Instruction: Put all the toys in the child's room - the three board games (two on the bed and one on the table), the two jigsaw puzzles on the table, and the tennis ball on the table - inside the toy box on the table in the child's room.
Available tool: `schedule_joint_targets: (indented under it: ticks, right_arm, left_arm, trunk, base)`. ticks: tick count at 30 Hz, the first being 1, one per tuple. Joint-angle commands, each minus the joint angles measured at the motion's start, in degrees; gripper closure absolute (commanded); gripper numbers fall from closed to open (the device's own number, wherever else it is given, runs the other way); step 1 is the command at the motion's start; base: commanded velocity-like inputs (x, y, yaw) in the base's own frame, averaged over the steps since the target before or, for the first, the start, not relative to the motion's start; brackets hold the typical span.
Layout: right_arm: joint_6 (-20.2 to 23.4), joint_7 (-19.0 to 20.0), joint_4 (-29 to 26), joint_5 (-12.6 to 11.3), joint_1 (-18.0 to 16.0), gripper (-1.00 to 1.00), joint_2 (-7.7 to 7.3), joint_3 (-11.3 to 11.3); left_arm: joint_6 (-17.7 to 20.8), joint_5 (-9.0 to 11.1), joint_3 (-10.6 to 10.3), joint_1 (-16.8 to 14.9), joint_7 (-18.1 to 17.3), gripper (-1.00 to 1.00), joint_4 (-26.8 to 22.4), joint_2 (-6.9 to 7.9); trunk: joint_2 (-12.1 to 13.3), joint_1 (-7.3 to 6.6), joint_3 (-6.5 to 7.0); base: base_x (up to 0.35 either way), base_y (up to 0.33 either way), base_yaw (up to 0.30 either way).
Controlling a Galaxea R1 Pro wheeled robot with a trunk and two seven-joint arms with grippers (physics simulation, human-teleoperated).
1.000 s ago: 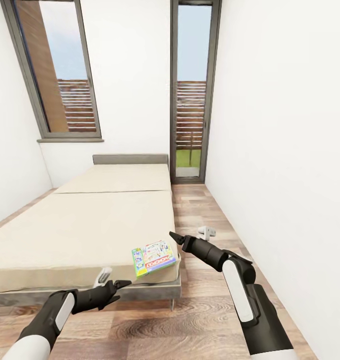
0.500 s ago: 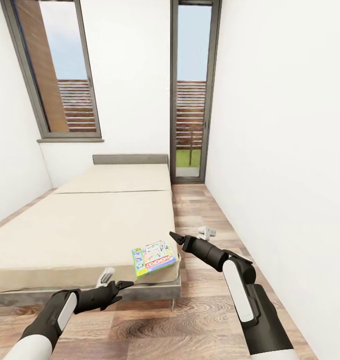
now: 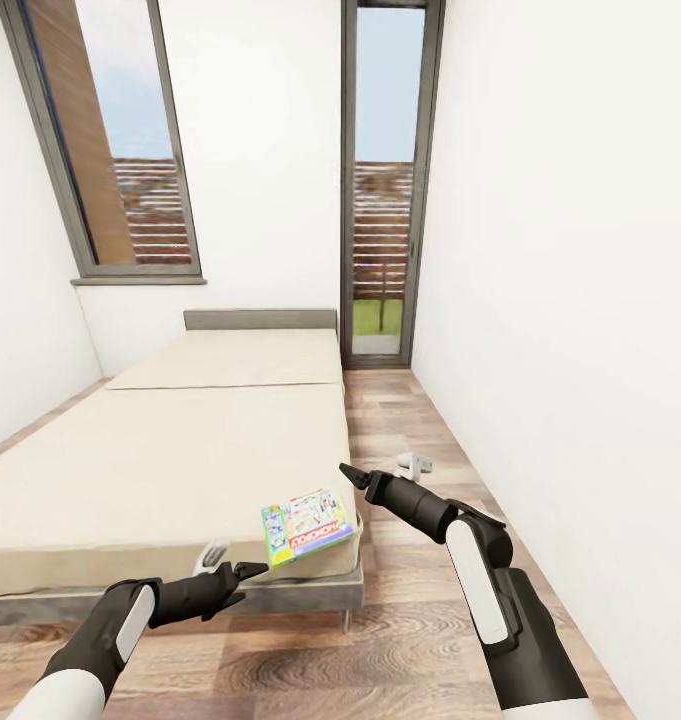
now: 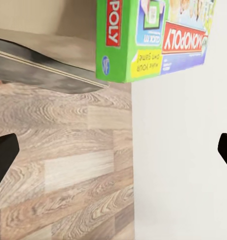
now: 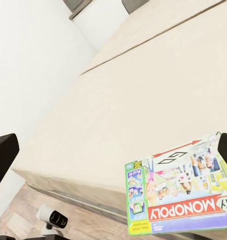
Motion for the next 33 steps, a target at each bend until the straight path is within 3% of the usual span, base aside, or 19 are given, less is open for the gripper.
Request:
schedule_joint_targets:
  ticks: [1, 27, 33]
  right_arm:
    - [0.3, 0.1, 0.0, 0.0, 0.0, -1.0, 0.03, -0.1]
    - [0.2, 0.1, 0.0, 0.0, 0.0, -1.0, 0.06, -0.1]
    - [0.2, 0.1, 0.0, 0.0, 0.0, -1.0, 0.05, -0.1]
  left_arm:
    - [0.3, 0.0, 0.1, 0.0, -0.2, -1.0, 0.0, -0.01]
    - [0.3, 0.0, 0.1, 0.0, -0.1, -1.0, 0.0, -0.09]
    - [0.3, 0.0, 0.1, -0.1, -0.1, -1.0, 0.0, -0.09]
  trunk:
    - [0.0, -0.01, -0.06]
    - [0.0, -0.01, -0.06]
    - [-2.4, 1.31, -1.14]
  base:
    - [0.021, 0.0, 0.0]
    - [0.048, 0.0, 0.0]
    - [0.001, 0.0, 0.0]
